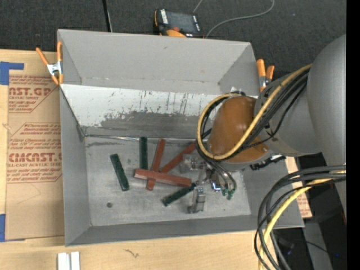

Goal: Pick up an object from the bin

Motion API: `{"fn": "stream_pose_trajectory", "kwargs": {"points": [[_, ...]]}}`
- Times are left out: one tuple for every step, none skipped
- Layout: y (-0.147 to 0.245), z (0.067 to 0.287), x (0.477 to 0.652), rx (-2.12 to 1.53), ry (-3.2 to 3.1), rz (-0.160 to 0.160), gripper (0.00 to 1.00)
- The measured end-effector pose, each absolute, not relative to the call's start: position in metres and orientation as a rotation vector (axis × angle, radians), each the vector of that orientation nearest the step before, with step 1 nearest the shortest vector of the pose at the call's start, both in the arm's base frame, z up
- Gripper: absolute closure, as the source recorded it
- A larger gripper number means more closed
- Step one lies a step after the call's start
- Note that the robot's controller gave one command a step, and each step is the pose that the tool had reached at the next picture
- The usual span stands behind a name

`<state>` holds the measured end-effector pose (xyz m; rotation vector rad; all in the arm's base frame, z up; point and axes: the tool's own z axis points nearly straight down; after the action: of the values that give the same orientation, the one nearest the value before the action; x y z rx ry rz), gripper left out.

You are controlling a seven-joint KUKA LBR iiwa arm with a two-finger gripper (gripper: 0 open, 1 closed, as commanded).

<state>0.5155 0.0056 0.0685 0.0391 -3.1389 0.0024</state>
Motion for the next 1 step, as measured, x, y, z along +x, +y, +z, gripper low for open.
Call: {"fn": "stream_pose_trajectory", "kwargs": {"points": [[0.0071,0.0695,0.5160,0.040,-3.141,0.000,1.00]]}}
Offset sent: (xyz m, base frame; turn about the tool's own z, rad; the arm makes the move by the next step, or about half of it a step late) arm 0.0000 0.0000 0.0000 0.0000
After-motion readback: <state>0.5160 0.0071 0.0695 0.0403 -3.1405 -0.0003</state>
